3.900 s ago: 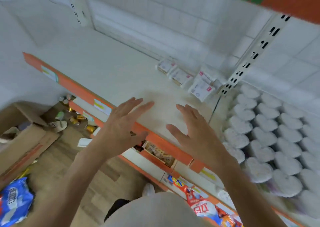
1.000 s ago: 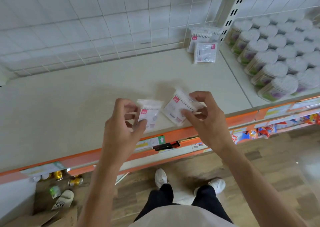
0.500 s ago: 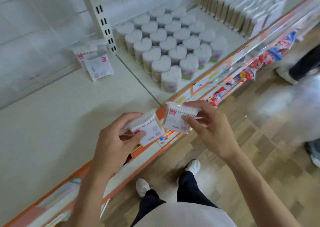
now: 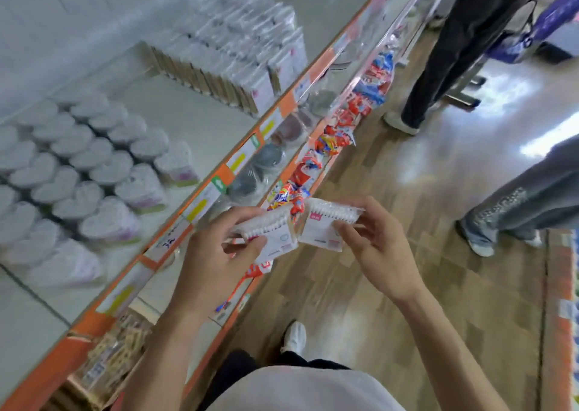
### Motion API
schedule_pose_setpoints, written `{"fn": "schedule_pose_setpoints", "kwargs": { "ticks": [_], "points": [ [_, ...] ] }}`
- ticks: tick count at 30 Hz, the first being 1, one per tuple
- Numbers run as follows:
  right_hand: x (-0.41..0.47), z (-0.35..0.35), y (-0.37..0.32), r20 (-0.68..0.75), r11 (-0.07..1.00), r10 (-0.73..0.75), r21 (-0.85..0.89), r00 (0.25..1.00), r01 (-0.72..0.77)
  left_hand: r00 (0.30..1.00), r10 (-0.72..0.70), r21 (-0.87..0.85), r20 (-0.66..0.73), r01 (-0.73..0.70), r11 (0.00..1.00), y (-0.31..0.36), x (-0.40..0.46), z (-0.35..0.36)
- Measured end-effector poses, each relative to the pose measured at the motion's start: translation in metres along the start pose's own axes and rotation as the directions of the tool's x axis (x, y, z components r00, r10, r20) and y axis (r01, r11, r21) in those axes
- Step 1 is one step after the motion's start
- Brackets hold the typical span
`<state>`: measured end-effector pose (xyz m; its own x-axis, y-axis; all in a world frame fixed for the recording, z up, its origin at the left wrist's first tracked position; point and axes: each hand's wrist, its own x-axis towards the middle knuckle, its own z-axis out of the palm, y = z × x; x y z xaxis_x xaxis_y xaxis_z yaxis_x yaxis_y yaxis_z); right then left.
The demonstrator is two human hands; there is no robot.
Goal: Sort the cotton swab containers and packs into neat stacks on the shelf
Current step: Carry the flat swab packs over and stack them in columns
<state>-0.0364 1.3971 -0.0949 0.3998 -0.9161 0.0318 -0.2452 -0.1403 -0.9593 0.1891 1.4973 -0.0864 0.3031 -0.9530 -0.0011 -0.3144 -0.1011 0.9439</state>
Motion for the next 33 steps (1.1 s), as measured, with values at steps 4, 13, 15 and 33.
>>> {"fn": "schedule_pose_setpoints", "kwargs": {
  "ticks": [4, 13, 15, 33],
  "points": [
    [0.035, -0.036, 0.007, 0.009, 1.0, -0.01, -0.003, 1.0, 0.01, 1.0, 0.003, -0.022, 0.013, -0.002, 1.0, 0.016, 0.035, 0.027],
    [0.151, -0.066, 0.008, 0.129, 0.997, -0.052, -0.056, 0.99, 0.06, 0.993, -0.023, 0.042, -0.115, 0.028, 0.999, 0.024, 0.125, 0.051],
    [0.181, -0.076, 0.01, 0.122, 0.994, -0.068, -0.074, 0.99, 0.077, 0.99, -0.02, 0.03, -0.143, 0.025, 0.999, 0.026, 0.153, 0.054],
    [0.453, -0.12, 0.017, 0.206, 0.9, -0.357, -0.188, 0.911, 0.395, 0.921, 0.084, 0.322, -0.381, 0.047, 0.945, 0.053, 0.324, 0.085]
  ]
}}
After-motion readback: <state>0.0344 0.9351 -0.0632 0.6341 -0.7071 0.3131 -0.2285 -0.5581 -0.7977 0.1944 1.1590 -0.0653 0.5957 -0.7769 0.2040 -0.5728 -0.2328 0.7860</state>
